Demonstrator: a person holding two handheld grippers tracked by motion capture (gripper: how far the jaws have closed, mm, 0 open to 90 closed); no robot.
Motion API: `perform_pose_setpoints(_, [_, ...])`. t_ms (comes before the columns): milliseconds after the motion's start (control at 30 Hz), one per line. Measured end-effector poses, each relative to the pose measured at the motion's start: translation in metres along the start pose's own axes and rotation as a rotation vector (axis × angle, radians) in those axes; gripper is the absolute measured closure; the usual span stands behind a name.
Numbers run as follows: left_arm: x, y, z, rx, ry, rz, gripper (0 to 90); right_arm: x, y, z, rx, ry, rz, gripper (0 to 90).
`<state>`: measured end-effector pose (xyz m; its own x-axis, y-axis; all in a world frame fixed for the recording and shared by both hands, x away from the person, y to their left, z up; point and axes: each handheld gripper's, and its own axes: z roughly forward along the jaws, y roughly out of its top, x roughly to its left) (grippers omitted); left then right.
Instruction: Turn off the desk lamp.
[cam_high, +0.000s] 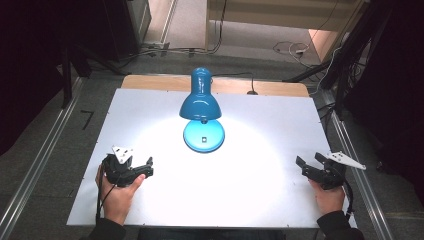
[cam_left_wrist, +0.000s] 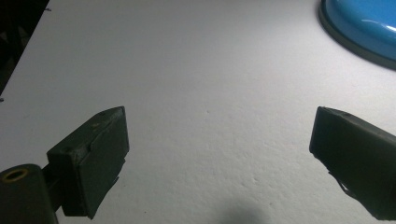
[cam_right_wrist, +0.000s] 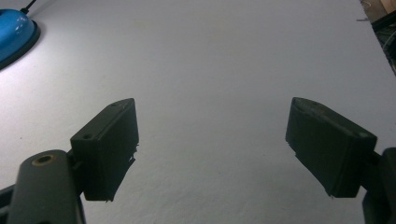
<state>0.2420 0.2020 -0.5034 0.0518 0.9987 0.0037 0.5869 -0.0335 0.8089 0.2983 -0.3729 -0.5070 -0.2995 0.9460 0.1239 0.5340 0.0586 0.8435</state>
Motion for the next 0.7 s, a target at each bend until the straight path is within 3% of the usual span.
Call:
perform_pose_setpoints(67, [-0.001,0.000,0.000,-0.006,-0.001,-0.003,5.1,-0.001,0.002,-0.004,-0.010,-0.012,0.007,16.1])
perform_pose_setpoints(333, [-0.003,0.002,0.000,-0.014,-0.034,-0.009,5.7,0.005,0.012,-0.044,-0.058,0.054,0.109,17.1])
perform_pose_setpoints(533, [-0.005,0.003,-0.003,-0.034,-0.047,-0.019,5.7,0.013,0.013,-0.052,-0.066,0.067,0.110,16.6])
perform_pose_setpoints(600, [-0.007,0.004,-0.003,-0.040,-0.061,-0.021,5.7,0.022,0.018,-0.054,-0.059,0.086,0.123,16.6])
perform_pose_setpoints(700, [-0.008,0.005,-0.002,-0.042,-0.076,-0.022,5.7,0.032,0.023,-0.051,-0.061,0.060,0.089,16.5])
